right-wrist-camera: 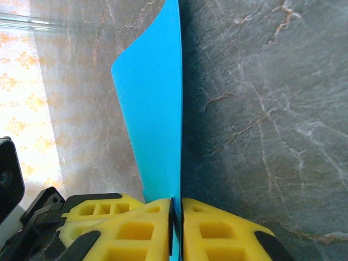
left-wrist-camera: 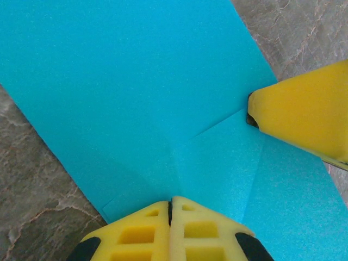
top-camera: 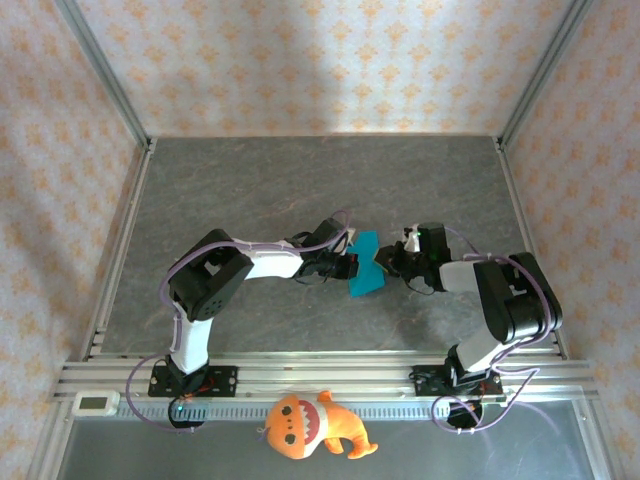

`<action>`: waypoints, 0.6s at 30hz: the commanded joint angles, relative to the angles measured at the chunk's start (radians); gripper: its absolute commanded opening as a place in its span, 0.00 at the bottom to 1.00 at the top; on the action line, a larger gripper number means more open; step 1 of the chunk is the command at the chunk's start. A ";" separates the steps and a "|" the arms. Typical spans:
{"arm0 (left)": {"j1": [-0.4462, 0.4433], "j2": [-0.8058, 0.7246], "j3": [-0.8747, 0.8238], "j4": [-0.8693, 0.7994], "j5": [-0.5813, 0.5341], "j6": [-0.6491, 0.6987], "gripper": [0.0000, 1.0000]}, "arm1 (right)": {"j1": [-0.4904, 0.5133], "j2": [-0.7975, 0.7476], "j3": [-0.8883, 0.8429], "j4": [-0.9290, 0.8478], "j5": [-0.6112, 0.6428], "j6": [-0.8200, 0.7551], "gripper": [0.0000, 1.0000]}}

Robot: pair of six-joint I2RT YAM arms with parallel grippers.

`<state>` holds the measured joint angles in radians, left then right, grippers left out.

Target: Fold a paper plane with a square sheet of paper (pick it up from the middle)

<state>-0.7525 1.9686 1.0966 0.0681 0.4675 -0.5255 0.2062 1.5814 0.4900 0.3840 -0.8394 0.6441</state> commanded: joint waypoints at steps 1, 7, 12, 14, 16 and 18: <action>-0.004 -0.026 -0.022 -0.047 0.020 -0.008 0.00 | -0.007 -0.002 -0.007 0.023 -0.015 -0.027 0.11; -0.003 -0.080 -0.021 -0.029 0.027 -0.008 0.07 | -0.008 -0.036 -0.017 0.016 -0.006 -0.032 0.07; -0.002 -0.206 -0.123 0.074 -0.116 -0.079 0.16 | -0.008 -0.091 -0.016 -0.045 0.035 -0.060 0.06; -0.001 -0.261 -0.166 0.101 -0.180 -0.089 0.18 | -0.005 -0.121 -0.015 -0.079 0.070 -0.075 0.06; 0.001 -0.311 -0.204 0.116 -0.232 -0.093 0.20 | 0.003 -0.146 -0.011 -0.119 0.105 -0.090 0.06; 0.004 -0.362 -0.238 0.130 -0.291 -0.099 0.20 | 0.021 -0.172 0.005 -0.172 0.153 -0.105 0.05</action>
<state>-0.7528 1.6608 0.8982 0.1387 0.3069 -0.6010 0.2104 1.4471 0.4797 0.2974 -0.7712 0.5842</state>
